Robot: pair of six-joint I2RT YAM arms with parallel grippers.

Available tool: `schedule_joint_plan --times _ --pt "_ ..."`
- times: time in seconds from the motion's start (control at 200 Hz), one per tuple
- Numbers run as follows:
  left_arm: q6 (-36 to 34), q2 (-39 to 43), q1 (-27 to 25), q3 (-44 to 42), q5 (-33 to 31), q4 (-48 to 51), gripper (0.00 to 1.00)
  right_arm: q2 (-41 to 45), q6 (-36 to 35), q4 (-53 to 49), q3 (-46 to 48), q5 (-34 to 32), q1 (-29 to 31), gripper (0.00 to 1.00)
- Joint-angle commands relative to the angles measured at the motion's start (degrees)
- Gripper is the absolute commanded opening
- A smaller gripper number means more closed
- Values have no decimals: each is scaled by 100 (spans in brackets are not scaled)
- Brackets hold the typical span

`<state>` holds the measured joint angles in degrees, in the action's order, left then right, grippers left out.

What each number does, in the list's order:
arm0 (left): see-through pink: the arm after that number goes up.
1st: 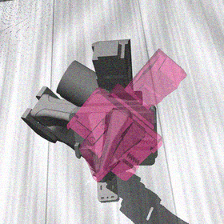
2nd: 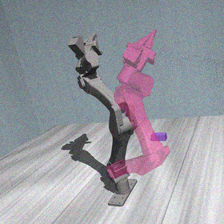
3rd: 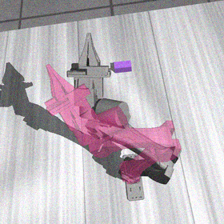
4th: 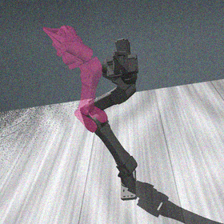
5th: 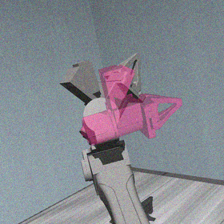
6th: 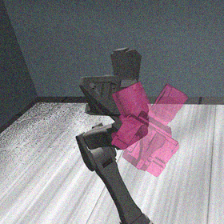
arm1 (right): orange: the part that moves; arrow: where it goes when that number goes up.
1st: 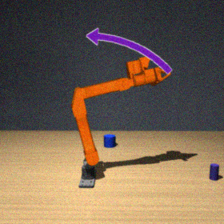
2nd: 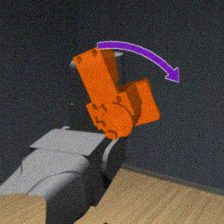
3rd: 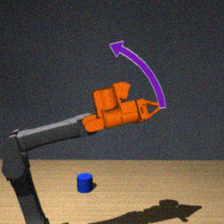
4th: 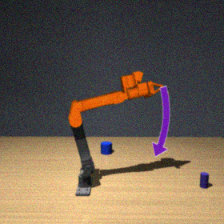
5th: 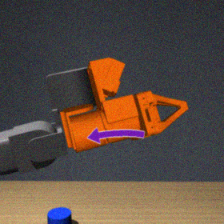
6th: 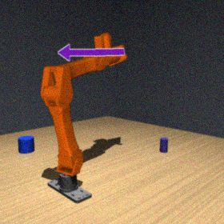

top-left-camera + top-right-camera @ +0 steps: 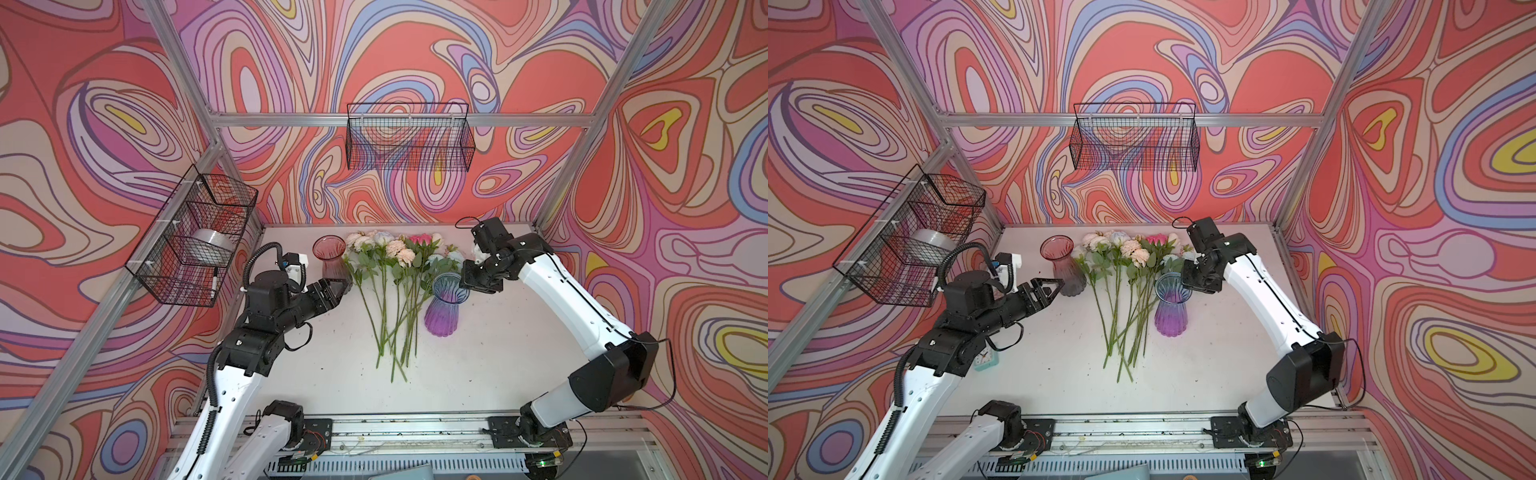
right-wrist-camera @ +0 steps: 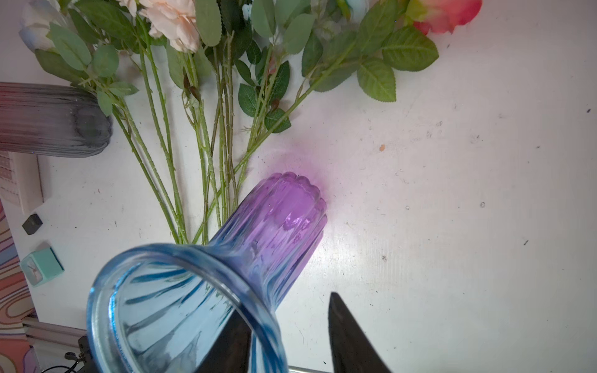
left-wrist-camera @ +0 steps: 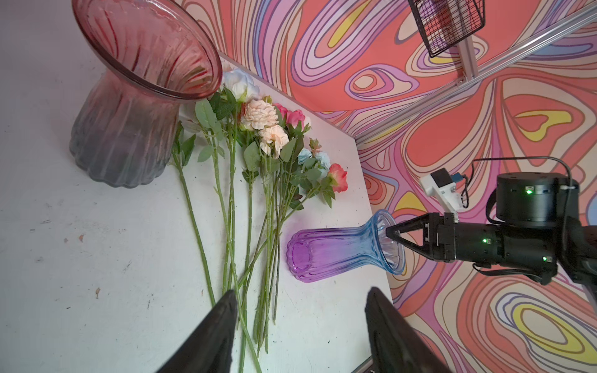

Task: Arrange the flowers into the vase
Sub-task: 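Grip the purple-blue vase rim with the right gripper while the left gripper nears stems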

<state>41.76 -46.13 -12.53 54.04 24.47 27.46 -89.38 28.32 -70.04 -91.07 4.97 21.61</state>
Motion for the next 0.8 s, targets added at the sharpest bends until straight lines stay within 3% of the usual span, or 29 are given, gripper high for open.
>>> schedule_joint_plan --times 0.0,0.401,0.591,0.796 --pt "130 -31 -103 -121 -21 -355 64 24 39 110 67 -24 37 32" --pt "-89 -9 -144 -296 -3 -270 65 6 189 526 214 125 89 18" --pt "-112 9 -144 -373 46 -469 66 -2 243 703 247 36 89 0" --pt "-241 -283 -143 -102 273 -482 66 119 295 722 167 -473 57 0"
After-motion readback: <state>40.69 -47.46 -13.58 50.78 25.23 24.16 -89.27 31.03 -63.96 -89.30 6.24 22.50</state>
